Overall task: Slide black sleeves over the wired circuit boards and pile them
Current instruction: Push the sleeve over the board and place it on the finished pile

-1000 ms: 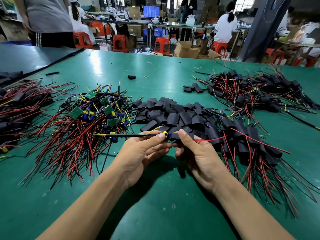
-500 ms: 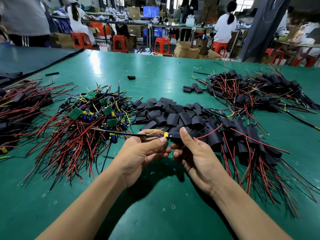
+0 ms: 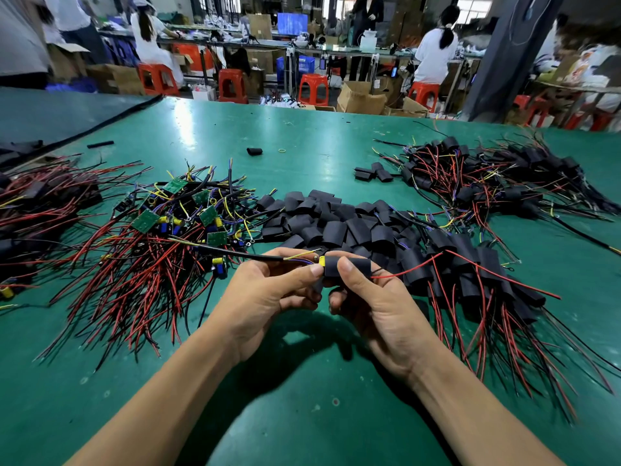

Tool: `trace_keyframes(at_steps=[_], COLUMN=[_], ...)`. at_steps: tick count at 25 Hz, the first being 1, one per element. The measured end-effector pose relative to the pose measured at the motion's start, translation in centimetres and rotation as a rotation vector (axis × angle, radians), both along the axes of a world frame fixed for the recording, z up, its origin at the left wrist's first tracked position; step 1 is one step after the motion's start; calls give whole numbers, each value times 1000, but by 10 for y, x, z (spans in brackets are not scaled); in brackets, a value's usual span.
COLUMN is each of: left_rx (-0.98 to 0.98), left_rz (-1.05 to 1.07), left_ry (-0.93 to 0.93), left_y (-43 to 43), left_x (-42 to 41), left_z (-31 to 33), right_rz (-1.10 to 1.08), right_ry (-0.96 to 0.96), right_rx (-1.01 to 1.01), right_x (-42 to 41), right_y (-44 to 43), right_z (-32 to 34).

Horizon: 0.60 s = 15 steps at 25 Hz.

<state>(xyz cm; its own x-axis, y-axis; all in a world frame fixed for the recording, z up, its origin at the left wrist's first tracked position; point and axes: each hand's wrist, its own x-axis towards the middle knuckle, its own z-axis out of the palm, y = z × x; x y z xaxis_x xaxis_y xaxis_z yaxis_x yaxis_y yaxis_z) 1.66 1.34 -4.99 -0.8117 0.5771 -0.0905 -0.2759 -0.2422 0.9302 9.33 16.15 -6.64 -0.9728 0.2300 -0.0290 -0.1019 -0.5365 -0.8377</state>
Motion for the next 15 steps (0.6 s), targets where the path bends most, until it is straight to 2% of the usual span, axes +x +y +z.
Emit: trace_keyframes(at_steps=[5,11,15], left_rx=[20,-11,0], left_rz=[-6,-72,-89], left_ry=[5,-90,-135], left_y=[4,5,5], left_x=[3,2,1], left_z=[1,2,1], right_rz=[-72,-58,-85], right_ry=[63,91,83], right_rx=[163,285,282], right_x=[1,3,2], right_y=[2,2,0], right_z=[0,1,1])
